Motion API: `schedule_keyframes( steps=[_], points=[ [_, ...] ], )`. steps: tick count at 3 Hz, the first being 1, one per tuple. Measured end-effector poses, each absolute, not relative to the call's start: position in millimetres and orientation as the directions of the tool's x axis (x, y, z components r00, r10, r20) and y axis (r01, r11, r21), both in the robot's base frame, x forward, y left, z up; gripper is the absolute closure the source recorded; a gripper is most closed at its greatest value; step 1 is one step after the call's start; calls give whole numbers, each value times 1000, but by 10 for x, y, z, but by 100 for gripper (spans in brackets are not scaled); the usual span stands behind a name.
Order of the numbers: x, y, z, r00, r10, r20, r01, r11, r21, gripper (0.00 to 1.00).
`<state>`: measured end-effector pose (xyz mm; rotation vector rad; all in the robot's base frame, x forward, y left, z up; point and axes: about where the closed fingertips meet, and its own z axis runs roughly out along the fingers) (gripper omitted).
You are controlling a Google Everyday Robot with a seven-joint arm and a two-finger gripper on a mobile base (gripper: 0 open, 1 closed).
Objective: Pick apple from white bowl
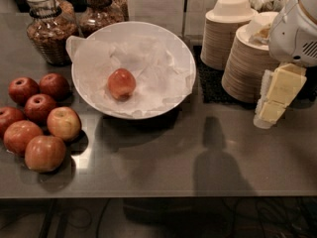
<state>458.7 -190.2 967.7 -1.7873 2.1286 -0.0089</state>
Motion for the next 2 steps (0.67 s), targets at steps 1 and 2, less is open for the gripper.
schedule_keyframes(
  steps=[1, 2],
  points=[
    [4763, -1560, 9638, -61, -955, -289, -967, 128, -220, 0],
    [4769, -1549, 9636, -59, -955, -289, -967, 126, -221, 19]
  ],
)
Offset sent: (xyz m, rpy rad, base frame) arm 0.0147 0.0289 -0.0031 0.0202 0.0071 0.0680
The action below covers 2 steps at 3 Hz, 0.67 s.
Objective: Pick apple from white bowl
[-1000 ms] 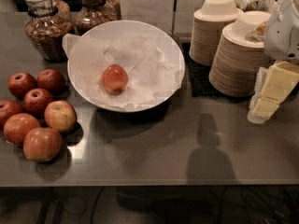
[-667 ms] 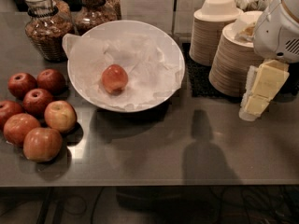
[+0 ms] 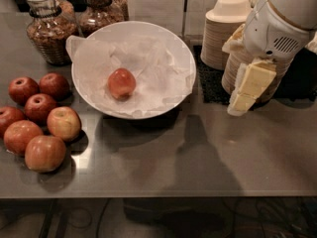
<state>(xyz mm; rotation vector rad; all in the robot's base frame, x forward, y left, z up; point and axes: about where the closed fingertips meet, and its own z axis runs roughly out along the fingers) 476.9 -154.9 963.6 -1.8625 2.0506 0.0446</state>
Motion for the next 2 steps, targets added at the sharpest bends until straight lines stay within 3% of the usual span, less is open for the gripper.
schedule_keyframes(
  steps=[1, 2],
  points=[
    [4769, -1548, 9636, -59, -955, -290, -967, 126, -221, 43],
    [4788, -1513, 9621, -46, -951, -305, -968, 118, -222, 39]
  ],
)
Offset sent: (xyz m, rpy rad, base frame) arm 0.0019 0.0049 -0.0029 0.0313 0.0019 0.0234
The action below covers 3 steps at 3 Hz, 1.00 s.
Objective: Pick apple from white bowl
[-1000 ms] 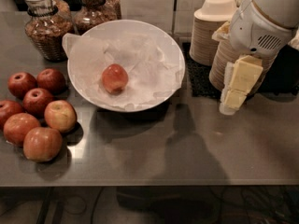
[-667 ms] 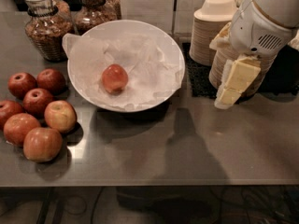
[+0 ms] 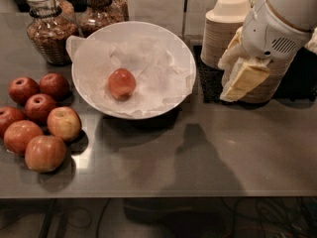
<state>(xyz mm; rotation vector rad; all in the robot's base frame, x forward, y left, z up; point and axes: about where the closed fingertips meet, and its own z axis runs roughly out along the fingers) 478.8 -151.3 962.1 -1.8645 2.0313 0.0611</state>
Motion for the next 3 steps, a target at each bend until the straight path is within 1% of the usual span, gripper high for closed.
schedule_keyframes(
  steps=[1, 2, 3],
  points=[
    [4928, -1380, 9496, -11, -916, -401, -975, 99, -199, 16],
    [5087, -1041, 9427, 61, -855, -516, -979, 50, -197, 19],
    [5165, -798, 9473, 115, -813, -570, -977, 11, -213, 43]
  ],
)
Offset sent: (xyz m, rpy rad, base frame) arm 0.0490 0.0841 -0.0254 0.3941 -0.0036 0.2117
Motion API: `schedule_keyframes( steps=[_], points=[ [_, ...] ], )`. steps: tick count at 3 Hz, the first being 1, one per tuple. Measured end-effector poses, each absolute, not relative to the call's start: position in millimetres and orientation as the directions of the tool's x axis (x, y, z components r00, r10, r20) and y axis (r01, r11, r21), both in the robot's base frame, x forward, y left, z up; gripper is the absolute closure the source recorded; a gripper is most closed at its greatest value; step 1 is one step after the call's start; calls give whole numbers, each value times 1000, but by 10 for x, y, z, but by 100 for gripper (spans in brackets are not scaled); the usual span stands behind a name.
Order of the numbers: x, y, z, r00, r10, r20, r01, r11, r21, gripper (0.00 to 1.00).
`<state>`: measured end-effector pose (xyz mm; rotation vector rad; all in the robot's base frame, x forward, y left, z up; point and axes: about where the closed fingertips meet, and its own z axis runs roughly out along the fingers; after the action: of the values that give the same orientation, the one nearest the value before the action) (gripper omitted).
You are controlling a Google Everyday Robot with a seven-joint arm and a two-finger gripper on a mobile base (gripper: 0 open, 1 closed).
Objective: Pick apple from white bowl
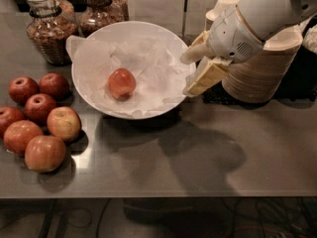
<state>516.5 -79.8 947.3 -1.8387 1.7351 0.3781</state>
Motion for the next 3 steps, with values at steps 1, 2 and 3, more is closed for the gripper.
schedule_keyframes(
  steps=[1, 2, 3],
  points=[
    [5172, -675, 9658, 156, -793, -589, -971, -13, -240, 39],
    [4956, -896, 9656, 116, -826, -551, -978, 0, -206, 16],
    [4869, -971, 9580, 90, -847, -524, -981, 15, -193, 17]
  ],
)
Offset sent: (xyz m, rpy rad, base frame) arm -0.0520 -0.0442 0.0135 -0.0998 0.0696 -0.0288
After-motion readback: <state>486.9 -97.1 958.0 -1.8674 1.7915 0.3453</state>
